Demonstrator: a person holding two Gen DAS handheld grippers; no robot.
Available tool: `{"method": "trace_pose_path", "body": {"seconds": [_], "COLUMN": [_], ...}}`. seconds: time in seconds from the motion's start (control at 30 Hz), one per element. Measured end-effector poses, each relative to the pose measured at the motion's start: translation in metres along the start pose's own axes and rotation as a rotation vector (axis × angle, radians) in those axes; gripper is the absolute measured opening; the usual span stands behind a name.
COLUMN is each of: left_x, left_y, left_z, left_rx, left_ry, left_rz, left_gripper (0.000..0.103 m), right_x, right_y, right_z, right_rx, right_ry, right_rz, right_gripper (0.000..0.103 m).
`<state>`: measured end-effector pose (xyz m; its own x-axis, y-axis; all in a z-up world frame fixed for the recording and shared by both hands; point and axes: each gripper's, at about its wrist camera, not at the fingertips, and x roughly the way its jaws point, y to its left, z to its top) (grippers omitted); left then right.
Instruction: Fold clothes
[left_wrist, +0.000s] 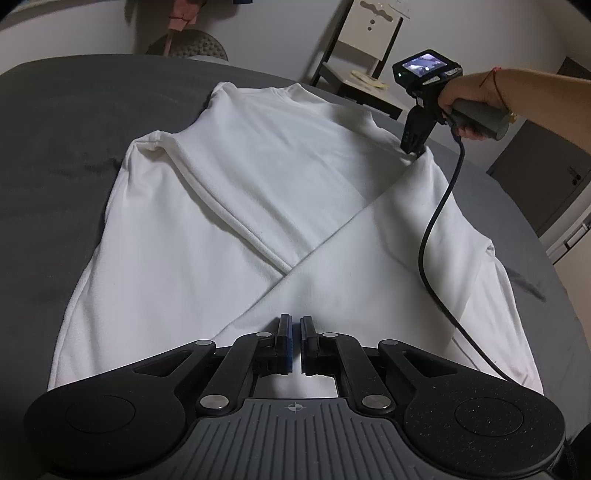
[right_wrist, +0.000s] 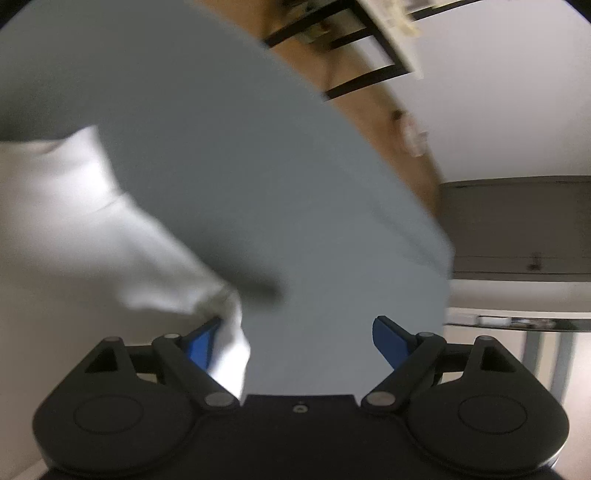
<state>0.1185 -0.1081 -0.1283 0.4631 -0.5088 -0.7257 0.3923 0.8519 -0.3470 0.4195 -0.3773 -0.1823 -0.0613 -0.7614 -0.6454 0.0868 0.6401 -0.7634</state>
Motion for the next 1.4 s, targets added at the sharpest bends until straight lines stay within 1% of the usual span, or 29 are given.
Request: {"method": "trace_pose_path", "body": {"seconds": [0.1,0.17,0.23,0.3,0.33,0.37,0.4,0.47,0.53,0.67,0.7,0.73,0.77,0.8,0.83,0.93,0.97,1.0,1.03,1.07,1.1,1.13,1.17,1.2,1.23,1.27,1.3,1.33,1.4], "left_x": [0.0,0.001,0.001,0.002,0.002,0.002,0.002,0.003,0.003,0.003,0.003,0.001,0.001,0.0,0.0,-0.001,-0.001,-0.002,-0.001,-0.001,-0.001,-0.001,0.0,0.0,0.0,0.001,0.001,0.001,0.001], "left_y": [0.0,0.001,0.002,0.003,0.003,0.003,0.003,0.003,0.003,0.001,0.0,-0.001,-0.002,-0.002,-0.003,-0.006,-0.006,-0.005,-0.004,-0.003,-0.002,-0.001,0.0,0.001,0.002,0.002,0.003,0.003,0.002], "left_z": [0.0,0.0,0.001,0.001,0.001,0.002,0.002,0.002,0.002,0.004,0.004,0.004,0.004,0.003,0.003,0.002,0.002,0.003,0.003,0.003,0.004,0.004,0.004,0.004,0.004,0.004,0.004,0.003,0.003], "left_rx": [0.0,-0.001,-0.004,-0.007,-0.009,-0.014,-0.015,-0.017,-0.02,-0.022,-0.021,-0.015,-0.009,-0.002,0.005,0.043,0.051,0.051,0.046,0.041,0.037,0.032,0.022,0.013,0.003,-0.003,-0.009,-0.015,-0.012], "left_ry": [-0.001,-0.001,-0.001,-0.001,-0.001,-0.001,-0.001,0.0,0.002,0.006,0.007,0.007,0.009,0.01,0.012,0.017,0.018,0.018,0.019,0.019,0.02,0.02,0.02,0.021,0.021,0.021,0.022,0.022,0.024], "left_rz": [-0.001,-0.003,-0.005,-0.008,-0.009,-0.01,-0.011,-0.012,-0.012,-0.006,-0.003,0.0,0.004,0.007,0.01,0.024,0.025,0.024,0.021,0.019,0.016,0.013,0.009,0.006,0.002,0.0,-0.002,-0.002,0.001], "left_gripper": [0.004,0.004,0.004,0.004,0.004,0.004,0.004,0.004,0.004,0.004,0.004,0.004,0.004,0.004,0.004,0.004,0.004,0.004,0.004,0.004,0.004,0.004,0.004,0.004,0.004,0.004,0.004,0.004,0.004], "right_x": [0.007,0.011,0.012,0.013,0.014,0.015,0.015,0.013,0.006,-0.015,-0.015,-0.013,-0.008,-0.001,0.009,0.038,0.045,0.048,0.047,0.046,0.045,0.043,0.04,0.032,0.021,0.01,0.005,0.0,-0.005], "right_y": [-0.007,-0.013,-0.019,-0.04,-0.056,-0.071,-0.083,-0.097,-0.105,-0.105,-0.107,-0.108,-0.108,-0.11,-0.113,-0.109,-0.106,-0.106,-0.109,-0.112,-0.116,-0.119,-0.122,-0.124,-0.126,-0.127,-0.125,-0.124,-0.116], "right_z": [-0.002,-0.004,-0.006,-0.008,-0.01,-0.012,-0.015,-0.019,-0.029,-0.07,-0.078,-0.086,-0.092,-0.097,-0.097,-0.103,-0.105,-0.107,-0.108,-0.108,-0.108,-0.109,-0.108,-0.11,-0.112,-0.116,-0.121,-0.126,-0.137], "right_rx": [0.051,0.09,0.143,0.26,0.344,0.421,0.459,0.443,0.409,0.343,0.341,0.352,0.377,0.404,0.44,0.569,0.609,0.644,0.661,0.678,0.695,0.706,0.694,0.673,0.644,0.616,0.588,0.558,0.5], "right_ry": [-0.006,-0.02,-0.033,-0.028,-0.029,-0.032,-0.039,-0.05,-0.103,-0.212,-0.221,-0.232,-0.238,-0.242,-0.238,-0.191,-0.182,-0.198,-0.212,-0.226,-0.239,-0.25,-0.254,-0.274,-0.317,-0.355,-0.381,-0.4,-0.39], "right_rz": [0.019,0.014,0.038,0.124,0.179,0.226,0.24,0.282,0.341,0.521,0.576,0.651,0.742,0.828,0.893,1.069,1.097,1.097,1.068,1.039,1.01,0.985,0.975,0.947,0.903,0.866,0.861,0.864,0.924], "right_gripper": [0.086,0.093,0.093,0.09,0.087,0.074,0.071,0.07,0.072,0.072,0.07,0.064,0.06,0.058,0.053,0.039,0.038,0.036,0.033,0.027,0.025,0.019,0.02,0.022,0.035,0.053,0.061,0.064,0.063]}}
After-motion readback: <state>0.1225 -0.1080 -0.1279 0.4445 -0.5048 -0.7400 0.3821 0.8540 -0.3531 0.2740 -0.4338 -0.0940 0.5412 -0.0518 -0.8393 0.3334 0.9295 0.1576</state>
